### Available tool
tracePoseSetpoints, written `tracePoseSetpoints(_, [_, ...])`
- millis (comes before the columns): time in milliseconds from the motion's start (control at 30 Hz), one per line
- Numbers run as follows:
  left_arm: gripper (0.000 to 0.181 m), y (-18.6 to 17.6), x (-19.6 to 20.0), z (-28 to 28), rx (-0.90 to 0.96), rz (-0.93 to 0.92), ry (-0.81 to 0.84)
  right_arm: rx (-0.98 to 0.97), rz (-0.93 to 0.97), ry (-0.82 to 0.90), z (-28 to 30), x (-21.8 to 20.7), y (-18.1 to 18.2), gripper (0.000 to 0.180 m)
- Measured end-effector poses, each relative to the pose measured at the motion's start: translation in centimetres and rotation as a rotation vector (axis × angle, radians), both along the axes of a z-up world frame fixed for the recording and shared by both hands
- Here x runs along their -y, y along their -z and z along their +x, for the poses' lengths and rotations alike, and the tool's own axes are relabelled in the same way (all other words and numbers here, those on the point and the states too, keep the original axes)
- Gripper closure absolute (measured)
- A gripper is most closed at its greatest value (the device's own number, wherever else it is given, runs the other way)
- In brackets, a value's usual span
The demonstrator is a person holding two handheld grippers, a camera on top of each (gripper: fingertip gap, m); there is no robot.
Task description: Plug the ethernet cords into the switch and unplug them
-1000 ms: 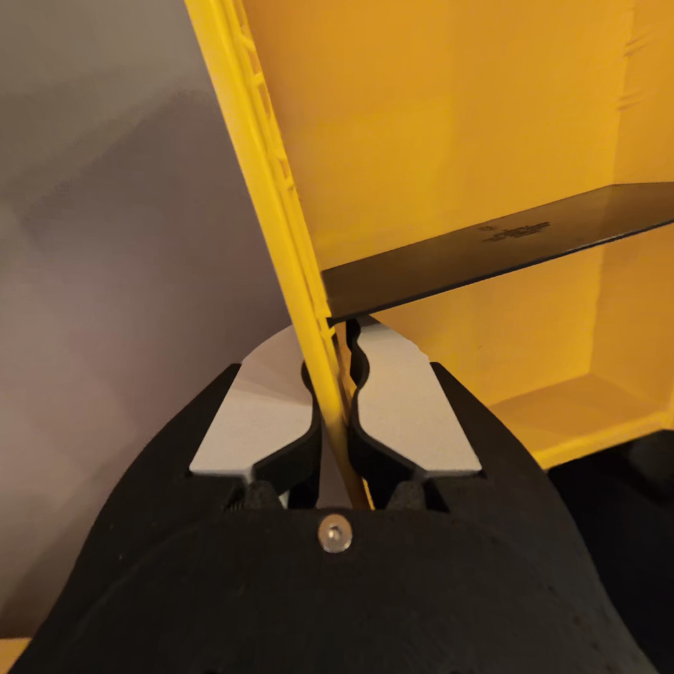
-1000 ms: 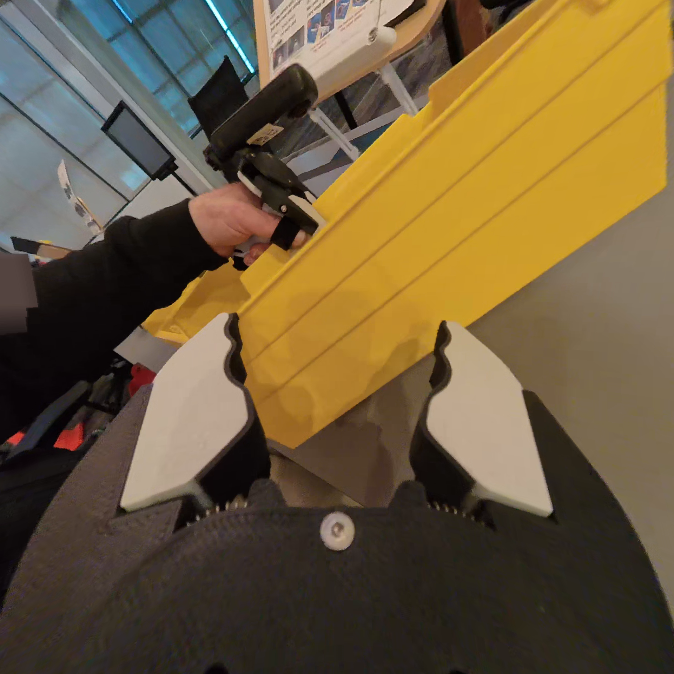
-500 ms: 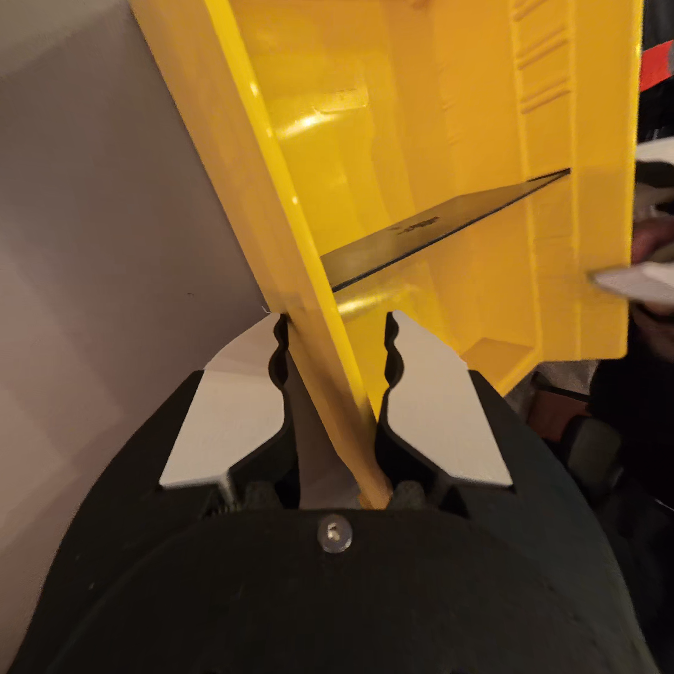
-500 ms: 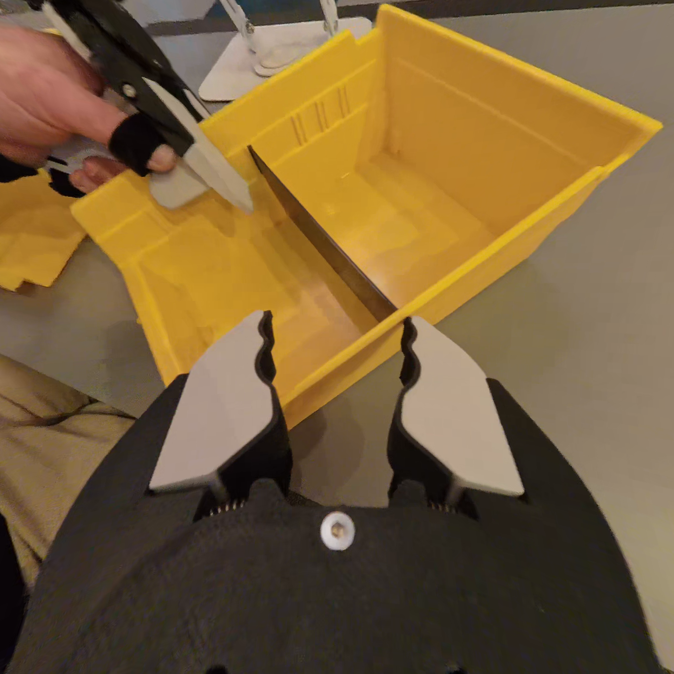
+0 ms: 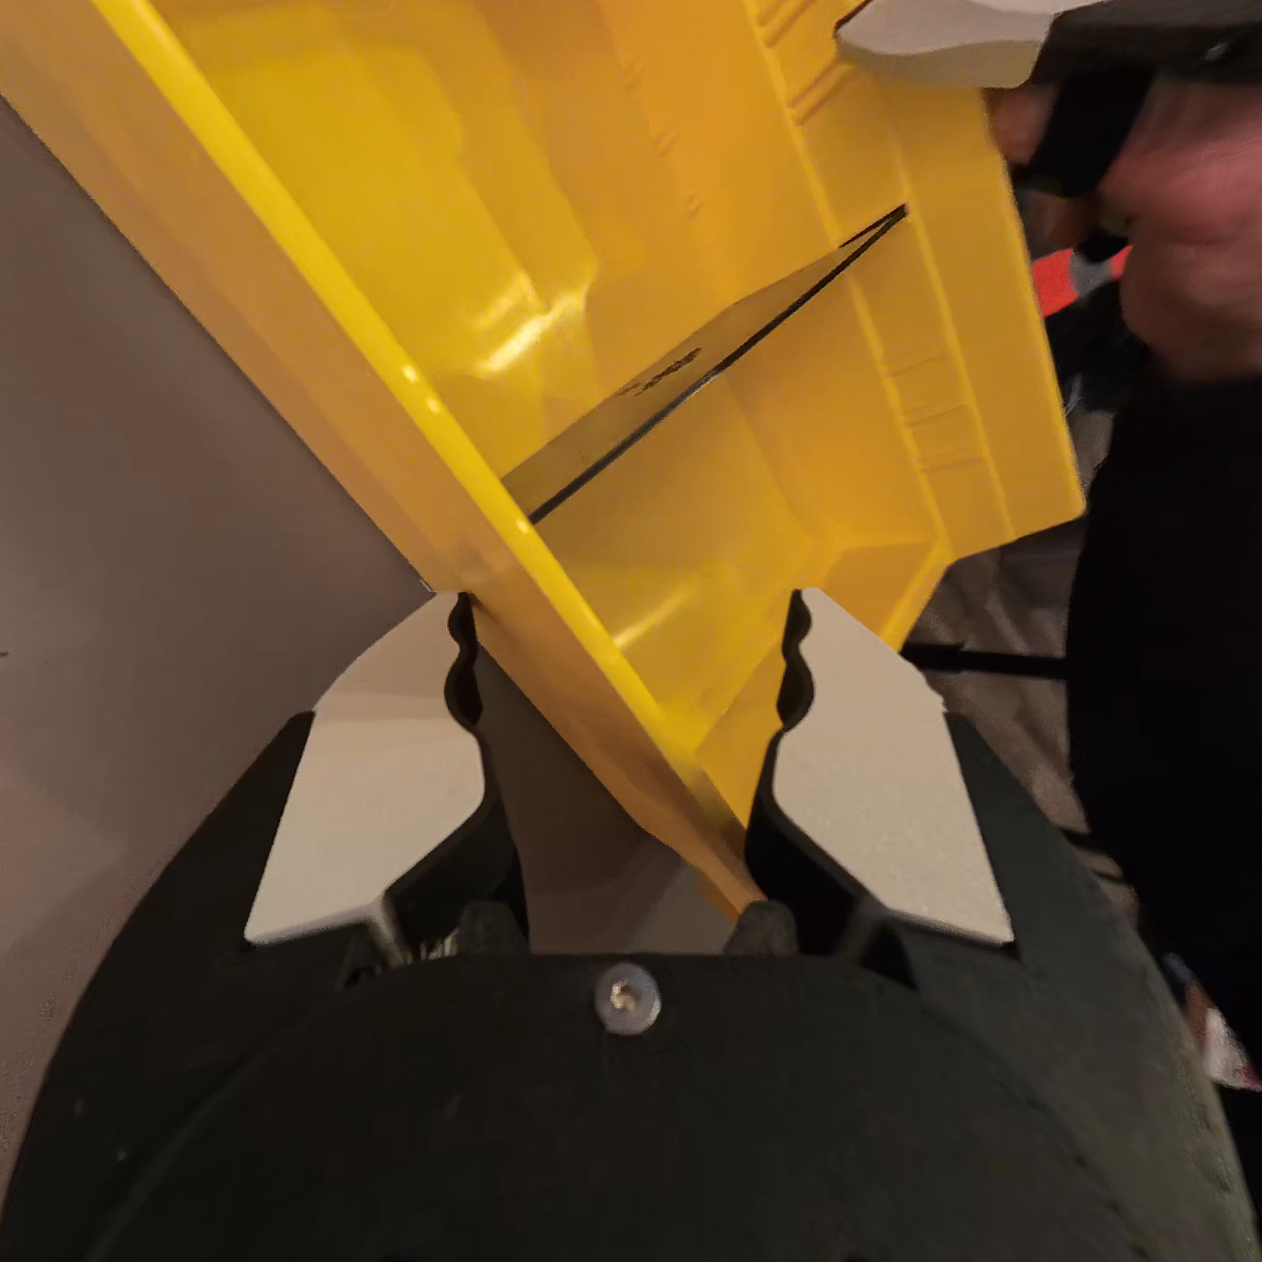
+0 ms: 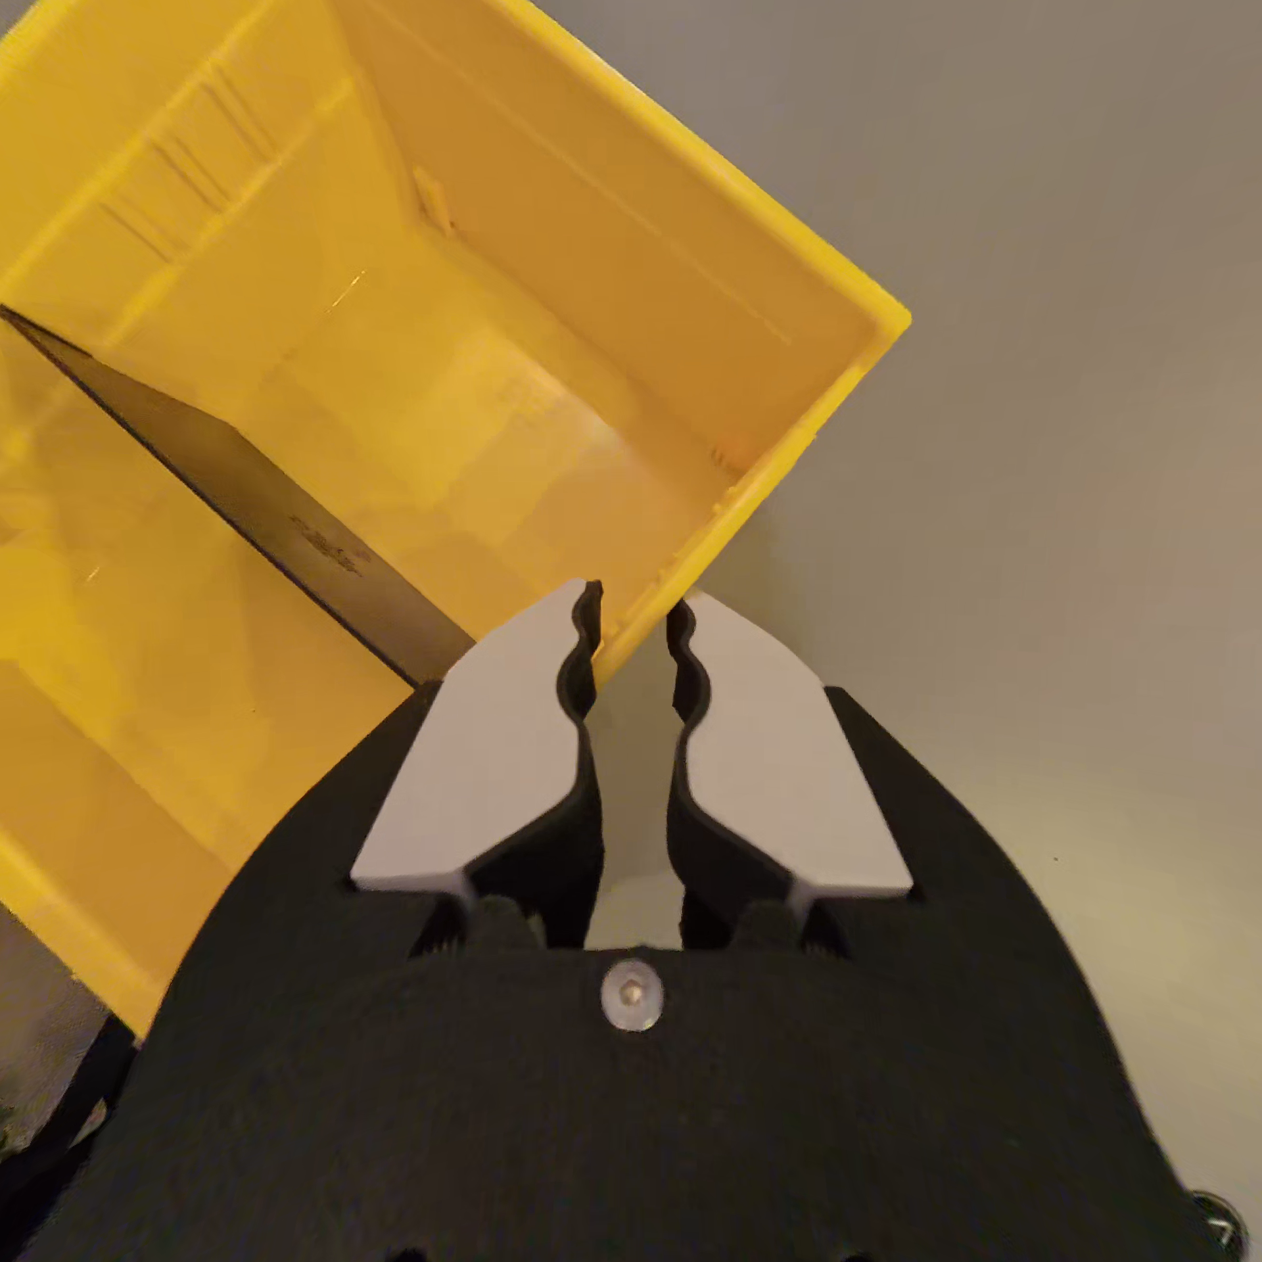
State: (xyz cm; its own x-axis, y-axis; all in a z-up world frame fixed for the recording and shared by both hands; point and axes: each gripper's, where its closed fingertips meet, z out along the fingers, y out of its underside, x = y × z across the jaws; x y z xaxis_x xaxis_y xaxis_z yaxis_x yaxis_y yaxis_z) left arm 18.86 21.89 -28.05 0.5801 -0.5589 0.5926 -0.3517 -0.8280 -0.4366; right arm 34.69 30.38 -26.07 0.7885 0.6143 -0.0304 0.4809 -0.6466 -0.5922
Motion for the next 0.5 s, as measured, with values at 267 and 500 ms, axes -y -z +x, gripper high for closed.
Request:
tracePoseSetpoints(267, [0.092,-2.5,-1.6,1.1,0.167,0.046,-0.127,0.185,0.017,-0.028,0.8,-5.6,0.0,0.166])
tracePoseSetpoints(500, [0.110,-10.6,1.8,-5.1,0.282,0.243,-0.068,0.262,0.097,-0.015,0.4,-8.6,-0.3,0.165])
